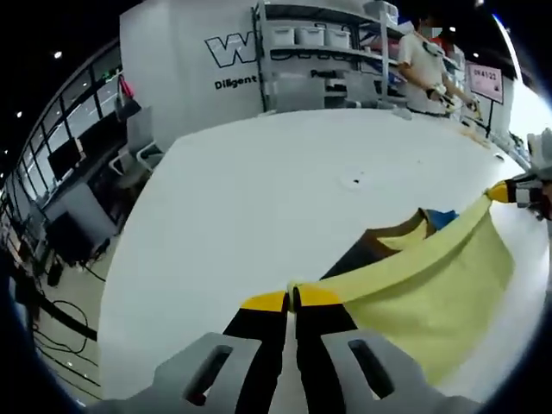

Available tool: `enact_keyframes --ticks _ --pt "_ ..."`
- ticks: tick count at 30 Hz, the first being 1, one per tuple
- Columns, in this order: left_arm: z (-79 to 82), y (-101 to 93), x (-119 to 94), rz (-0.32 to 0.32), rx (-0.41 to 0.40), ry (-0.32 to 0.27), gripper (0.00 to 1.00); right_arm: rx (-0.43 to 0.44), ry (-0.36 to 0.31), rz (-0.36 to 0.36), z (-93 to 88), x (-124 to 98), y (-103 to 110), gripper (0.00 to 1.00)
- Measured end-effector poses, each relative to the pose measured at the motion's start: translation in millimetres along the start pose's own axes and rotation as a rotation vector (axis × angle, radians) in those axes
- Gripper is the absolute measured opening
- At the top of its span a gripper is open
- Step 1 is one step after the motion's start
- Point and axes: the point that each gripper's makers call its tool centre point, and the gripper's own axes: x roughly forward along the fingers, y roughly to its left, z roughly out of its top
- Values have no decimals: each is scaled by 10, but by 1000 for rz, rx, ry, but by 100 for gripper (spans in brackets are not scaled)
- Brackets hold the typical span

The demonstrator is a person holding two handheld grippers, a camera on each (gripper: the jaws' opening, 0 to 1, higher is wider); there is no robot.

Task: Fold the garment on the visible template until the final outline fits inside the template.

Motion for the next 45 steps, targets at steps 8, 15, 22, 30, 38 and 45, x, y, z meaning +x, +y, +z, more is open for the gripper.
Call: enact_keyframes --ticks 8,15,22,30,38,45 --pt "-92 16 259 29 -7 16 7 21 -14 -14 -25 219 -132 0" --pt "-40 216 205 84 74 -30 15 -38 -45 -19 -12 144 -221 7" --pt "-197 153 146 32 119 -8 22 -112 5 7 -165 193 -152 12" --pt "-286 67 204 -9 86 23 19 -79 24 14 -194 341 -134 14" --pt "-320 85 173 -4 50 30 26 53 36 37 -322 266 -123 23" --pt "-435 -9 3 -63 55 35 49 -3 31 109 -418 -24 68 35"
